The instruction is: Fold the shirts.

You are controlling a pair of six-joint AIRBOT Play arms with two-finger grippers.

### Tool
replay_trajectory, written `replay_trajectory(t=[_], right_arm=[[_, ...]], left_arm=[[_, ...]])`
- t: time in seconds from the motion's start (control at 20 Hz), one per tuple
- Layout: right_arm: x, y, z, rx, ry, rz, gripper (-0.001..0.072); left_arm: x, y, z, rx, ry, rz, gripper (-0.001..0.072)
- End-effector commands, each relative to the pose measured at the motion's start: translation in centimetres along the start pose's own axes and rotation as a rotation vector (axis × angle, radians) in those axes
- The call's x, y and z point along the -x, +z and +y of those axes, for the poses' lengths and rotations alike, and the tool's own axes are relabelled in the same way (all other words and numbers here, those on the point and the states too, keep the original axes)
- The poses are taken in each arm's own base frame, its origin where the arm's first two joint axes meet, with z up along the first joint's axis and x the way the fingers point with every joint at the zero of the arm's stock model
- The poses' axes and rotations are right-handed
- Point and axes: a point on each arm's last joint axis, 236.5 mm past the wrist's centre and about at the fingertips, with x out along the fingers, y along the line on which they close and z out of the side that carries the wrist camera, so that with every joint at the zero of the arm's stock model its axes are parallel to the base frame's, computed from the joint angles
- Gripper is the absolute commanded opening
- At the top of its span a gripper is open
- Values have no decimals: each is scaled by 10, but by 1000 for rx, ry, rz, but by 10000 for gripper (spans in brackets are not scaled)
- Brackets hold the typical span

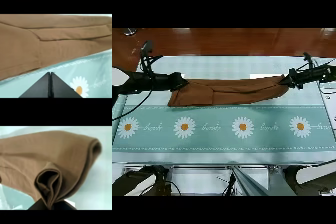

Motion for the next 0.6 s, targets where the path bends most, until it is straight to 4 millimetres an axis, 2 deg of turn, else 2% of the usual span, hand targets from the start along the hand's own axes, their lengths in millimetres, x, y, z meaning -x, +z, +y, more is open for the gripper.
replay_trajectory(t=[0.0, 0.2, 0.3, 0.45, 0.55], right_arm=[[48, -32, 30, 149, -93, -25, 37], [86, -95, 70, 208, -135, -108, 37], [100, -121, 87, 211, -147, -182, 37], [114, -152, 106, 209, -150, -266, 37], [121, -166, 115, 209, -149, -300, 37]], left_arm=[[-25, -17, -25, -61, -36, 44, 21], [-90, -57, -69, -149, -89, 167, 20], [-122, -68, -101, -190, -134, 222, 20], [-168, -82, -137, -218, -178, 276, 20], [-198, -110, -155, -204, -195, 362, 20]])
